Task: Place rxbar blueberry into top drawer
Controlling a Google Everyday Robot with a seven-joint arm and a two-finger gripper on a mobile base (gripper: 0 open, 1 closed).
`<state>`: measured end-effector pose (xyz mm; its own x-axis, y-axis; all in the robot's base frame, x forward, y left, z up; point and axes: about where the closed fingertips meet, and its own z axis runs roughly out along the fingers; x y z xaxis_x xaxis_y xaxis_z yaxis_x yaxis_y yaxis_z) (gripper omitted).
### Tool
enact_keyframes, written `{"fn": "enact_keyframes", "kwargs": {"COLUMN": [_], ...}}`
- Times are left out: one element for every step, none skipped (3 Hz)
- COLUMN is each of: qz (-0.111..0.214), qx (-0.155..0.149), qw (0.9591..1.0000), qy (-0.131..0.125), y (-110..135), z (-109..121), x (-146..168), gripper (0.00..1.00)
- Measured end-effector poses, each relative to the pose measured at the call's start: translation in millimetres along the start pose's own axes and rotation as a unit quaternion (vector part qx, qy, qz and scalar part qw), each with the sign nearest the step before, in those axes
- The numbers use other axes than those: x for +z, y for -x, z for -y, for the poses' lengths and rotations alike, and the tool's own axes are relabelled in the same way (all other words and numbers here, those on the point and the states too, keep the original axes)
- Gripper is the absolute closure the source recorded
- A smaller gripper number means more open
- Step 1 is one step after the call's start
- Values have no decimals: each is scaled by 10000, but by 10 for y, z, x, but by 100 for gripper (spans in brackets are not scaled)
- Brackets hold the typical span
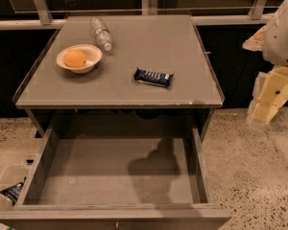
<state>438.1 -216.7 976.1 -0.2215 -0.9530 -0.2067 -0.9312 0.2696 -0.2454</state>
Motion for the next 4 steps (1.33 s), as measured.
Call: {"fn": "enact_keyframes", "kwargs": {"qz": [56,271,651,1354], "qx": [-28,-201,-366,-767], "qw": [10000,9993,9957,9851], "qy": [-30,132,546,727], "y": [20,191,507,927], "z": [22,236,623,1023], "x": [-1,206,550,779], "gripper": [0,0,0,0]}}
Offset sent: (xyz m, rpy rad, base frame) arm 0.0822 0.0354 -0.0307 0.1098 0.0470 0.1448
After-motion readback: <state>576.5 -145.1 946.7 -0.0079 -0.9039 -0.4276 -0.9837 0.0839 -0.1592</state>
